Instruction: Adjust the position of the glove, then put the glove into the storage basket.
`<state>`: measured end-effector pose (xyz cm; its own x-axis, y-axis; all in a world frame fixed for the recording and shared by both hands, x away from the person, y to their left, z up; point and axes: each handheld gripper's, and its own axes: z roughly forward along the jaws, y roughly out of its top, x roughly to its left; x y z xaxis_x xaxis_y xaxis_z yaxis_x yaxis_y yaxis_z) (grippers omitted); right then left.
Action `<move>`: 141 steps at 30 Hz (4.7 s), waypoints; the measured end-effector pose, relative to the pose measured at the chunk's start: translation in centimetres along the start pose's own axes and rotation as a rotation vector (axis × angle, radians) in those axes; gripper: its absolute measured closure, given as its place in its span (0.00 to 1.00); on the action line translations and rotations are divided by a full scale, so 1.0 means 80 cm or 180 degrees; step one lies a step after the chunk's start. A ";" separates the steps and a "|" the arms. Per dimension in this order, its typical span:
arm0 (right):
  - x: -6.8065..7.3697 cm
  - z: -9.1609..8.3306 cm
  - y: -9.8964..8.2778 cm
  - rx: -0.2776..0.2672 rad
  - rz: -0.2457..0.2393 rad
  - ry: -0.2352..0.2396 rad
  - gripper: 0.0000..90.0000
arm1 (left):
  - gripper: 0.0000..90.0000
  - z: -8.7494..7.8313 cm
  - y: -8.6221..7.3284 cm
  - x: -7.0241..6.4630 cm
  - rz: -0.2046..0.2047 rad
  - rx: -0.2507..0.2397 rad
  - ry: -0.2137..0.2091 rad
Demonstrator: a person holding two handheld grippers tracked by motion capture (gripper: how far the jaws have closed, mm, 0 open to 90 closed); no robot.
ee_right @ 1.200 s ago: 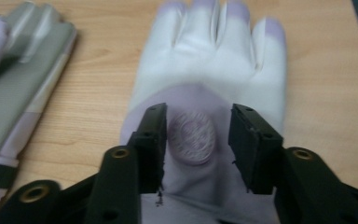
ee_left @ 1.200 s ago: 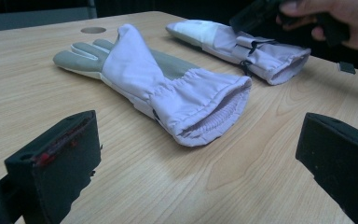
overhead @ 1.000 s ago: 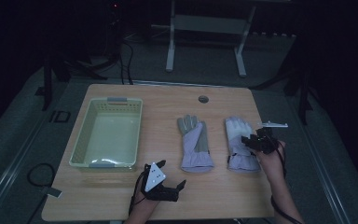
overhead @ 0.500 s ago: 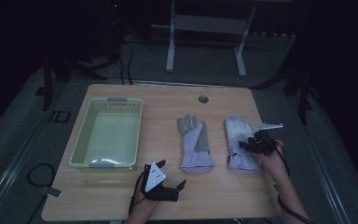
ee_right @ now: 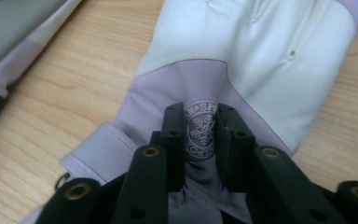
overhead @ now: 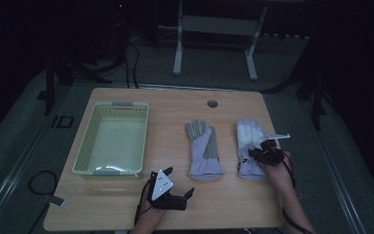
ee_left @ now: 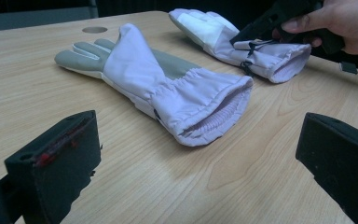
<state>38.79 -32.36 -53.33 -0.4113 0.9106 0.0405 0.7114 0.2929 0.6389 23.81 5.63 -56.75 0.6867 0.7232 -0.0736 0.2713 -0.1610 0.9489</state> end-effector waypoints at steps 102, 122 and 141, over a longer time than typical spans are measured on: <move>0.165 -0.003 0.087 -0.0063 -0.0401 0.0487 0.40 | 0.04 0.000 0.000 0.000 0.0003 -0.0002 -0.0045; 0.113 -0.047 0.049 -0.0752 -0.0797 0.0772 0.16 | 0.00 0.006 0.009 -0.006 0.0107 0.0240 0.0082; 0.099 -0.044 0.061 -0.0691 -0.0613 0.0727 0.18 | 0.00 0.048 0.094 0.014 -0.0082 0.0671 -0.0014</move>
<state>37.01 -24.73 -47.23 -0.6600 0.7490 0.0584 0.4810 0.3616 0.7986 29.19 2.65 -50.84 0.6805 0.7260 -0.0989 0.4237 -0.2798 0.8615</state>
